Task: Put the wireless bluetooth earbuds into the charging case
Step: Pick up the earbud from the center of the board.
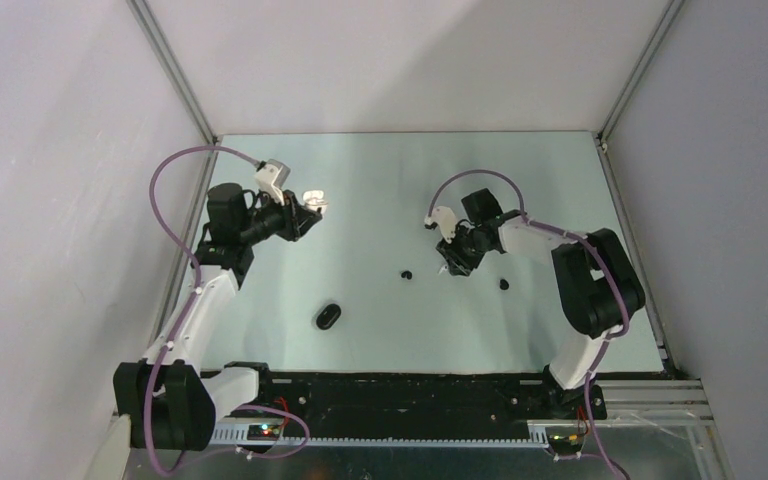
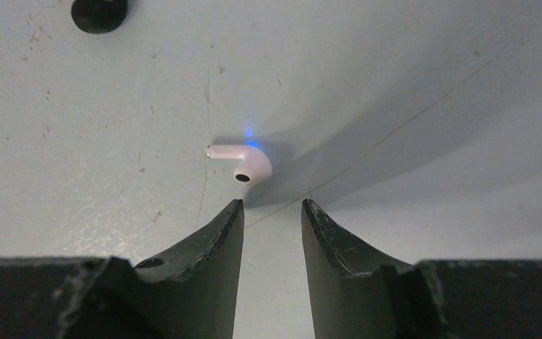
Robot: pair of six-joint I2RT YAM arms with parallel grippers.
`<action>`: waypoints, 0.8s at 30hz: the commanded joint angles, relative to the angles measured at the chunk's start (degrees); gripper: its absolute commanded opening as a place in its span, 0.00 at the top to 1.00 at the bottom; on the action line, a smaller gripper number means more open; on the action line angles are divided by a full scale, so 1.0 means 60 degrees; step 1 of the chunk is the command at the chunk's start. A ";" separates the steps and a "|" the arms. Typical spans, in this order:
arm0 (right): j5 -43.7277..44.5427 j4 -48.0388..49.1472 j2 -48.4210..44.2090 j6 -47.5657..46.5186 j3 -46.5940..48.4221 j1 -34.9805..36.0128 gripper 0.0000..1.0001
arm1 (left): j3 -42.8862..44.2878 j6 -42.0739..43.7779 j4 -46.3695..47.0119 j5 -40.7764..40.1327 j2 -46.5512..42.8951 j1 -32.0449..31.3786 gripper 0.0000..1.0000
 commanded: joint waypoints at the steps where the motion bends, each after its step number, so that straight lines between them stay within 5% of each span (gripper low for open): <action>1: -0.0644 -0.0634 0.0350 -0.0446 0.0591 0.0089 0.60 | -0.0035 -0.0051 0.0332 -0.0033 -0.0126 0.0120 1.00; 24: 0.0409 -0.1021 0.0953 -0.0489 0.1232 0.0538 0.63 | -0.0143 -0.0050 0.0366 -0.0132 -0.0168 0.0185 1.00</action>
